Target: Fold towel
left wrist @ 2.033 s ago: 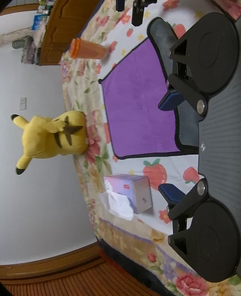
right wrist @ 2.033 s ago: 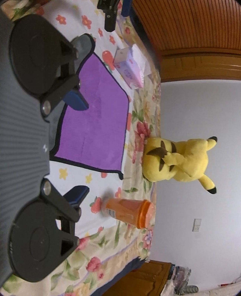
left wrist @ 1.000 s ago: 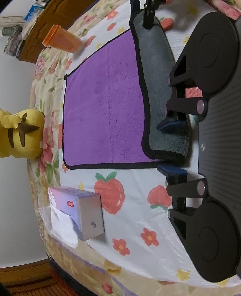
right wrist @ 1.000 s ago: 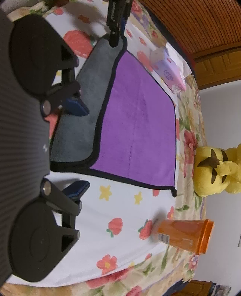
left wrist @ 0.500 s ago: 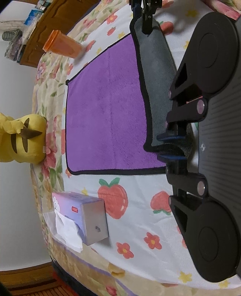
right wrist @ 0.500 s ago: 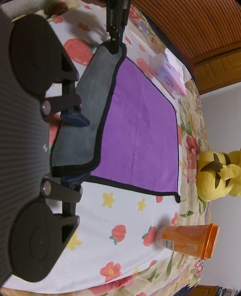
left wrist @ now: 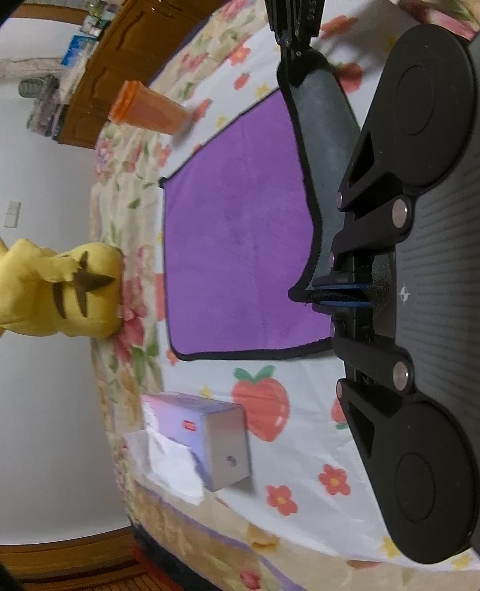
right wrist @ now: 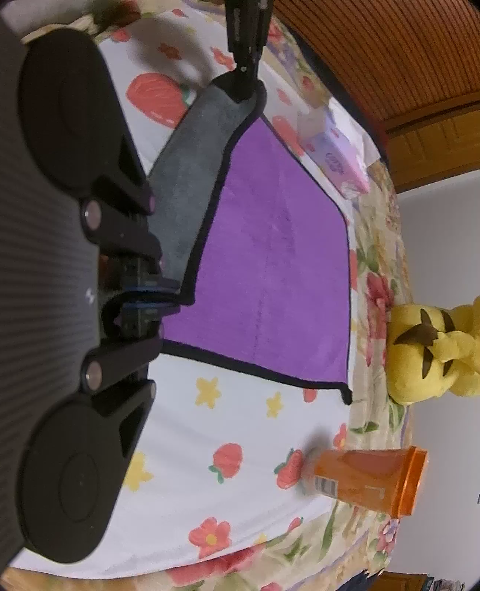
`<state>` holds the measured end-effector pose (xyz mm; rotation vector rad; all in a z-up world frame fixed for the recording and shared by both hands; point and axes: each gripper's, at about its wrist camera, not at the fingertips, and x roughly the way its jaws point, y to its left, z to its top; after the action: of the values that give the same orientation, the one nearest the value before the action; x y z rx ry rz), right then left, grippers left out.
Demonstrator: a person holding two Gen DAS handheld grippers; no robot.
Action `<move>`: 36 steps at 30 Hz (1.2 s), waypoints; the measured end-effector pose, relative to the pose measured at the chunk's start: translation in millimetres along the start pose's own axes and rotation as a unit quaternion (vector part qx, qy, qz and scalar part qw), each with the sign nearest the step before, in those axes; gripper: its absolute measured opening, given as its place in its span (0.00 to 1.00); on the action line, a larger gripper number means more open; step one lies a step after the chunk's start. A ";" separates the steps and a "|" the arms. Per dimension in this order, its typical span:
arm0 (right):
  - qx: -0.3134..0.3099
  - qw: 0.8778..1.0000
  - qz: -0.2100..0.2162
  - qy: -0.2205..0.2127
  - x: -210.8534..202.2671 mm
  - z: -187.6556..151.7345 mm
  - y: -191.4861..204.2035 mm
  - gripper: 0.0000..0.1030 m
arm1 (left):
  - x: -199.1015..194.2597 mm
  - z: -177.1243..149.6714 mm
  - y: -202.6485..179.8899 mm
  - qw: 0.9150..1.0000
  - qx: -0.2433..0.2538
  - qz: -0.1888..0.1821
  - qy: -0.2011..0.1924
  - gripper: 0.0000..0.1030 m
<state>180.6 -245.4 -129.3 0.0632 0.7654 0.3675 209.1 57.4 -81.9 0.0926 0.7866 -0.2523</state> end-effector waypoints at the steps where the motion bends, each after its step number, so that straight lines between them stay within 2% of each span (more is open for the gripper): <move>1: 0.002 1.000 0.000 -0.004 -1.0 0.7 -0.9 0.06 | -2.4 1.2 -0.8 1.000 0.001 -0.002 -0.006 0.08; 15: 0.009 0.998 0.014 -0.064 -16.0 16.1 -9.3 0.06 | -23.7 14.4 -6.4 0.998 -0.006 -0.006 -0.063 0.08; 36: -0.005 0.996 0.000 -0.086 4.1 35.5 -20.9 0.05 | -3.8 37.4 0.8 0.995 -0.015 0.007 -0.094 0.07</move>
<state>214.1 -260.8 -110.3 0.0852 0.5938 0.3607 232.4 52.3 -52.9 0.0440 0.6015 -0.2323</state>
